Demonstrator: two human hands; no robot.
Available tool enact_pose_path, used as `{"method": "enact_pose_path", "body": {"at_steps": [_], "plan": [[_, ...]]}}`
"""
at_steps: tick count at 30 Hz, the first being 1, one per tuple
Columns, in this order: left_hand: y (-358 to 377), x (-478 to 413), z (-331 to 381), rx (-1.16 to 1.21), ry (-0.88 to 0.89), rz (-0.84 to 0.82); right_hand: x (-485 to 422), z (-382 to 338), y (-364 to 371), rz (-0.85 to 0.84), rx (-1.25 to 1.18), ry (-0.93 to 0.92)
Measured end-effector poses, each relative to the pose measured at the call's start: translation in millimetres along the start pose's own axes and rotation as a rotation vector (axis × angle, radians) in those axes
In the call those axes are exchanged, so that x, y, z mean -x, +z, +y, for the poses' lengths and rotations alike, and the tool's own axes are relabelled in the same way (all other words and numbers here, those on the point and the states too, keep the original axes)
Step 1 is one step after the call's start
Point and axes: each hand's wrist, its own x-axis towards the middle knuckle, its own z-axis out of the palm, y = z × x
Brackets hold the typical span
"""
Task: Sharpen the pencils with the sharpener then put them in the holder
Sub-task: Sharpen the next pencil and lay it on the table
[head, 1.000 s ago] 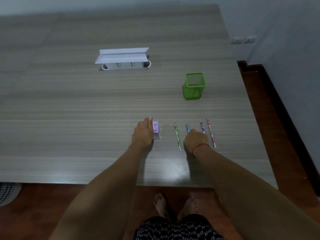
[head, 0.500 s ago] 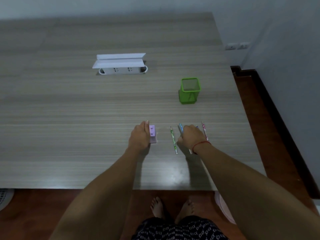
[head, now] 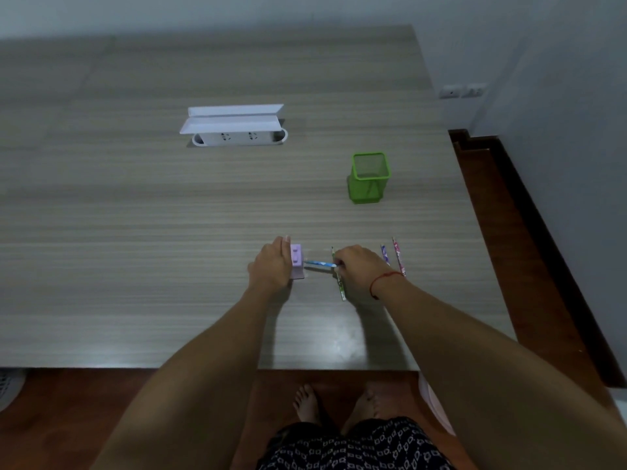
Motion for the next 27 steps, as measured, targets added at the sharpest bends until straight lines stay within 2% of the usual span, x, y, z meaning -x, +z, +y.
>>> {"method": "enact_pose_path", "body": {"at_steps": [8, 11, 15, 18, 23, 27], "plan": [[1, -3, 0, -0.009, -0.044, -0.028, -2, 2, -3, 0.032, -0.018, -0.015], [0, -4, 0, -0.026, -0.002, -0.039, -2, 4, -4, 0.033, -0.032, -0.013], [1, -4, -2, -0.026, -0.001, -0.033, -6, -4, -5, -0.013, -0.02, -0.027], [2, -3, -6, -0.136, 0.035, -0.116, -10, -13, -6, -0.006, -0.004, -0.041], [-1, -4, -2, -0.294, 0.053, -0.02, -11, -15, -8, 0.034, 0.003, -0.069], [7, -3, -4, -0.325, 0.05, 0.021, -14, -24, 1, 0.051, -0.031, -0.097]]}}
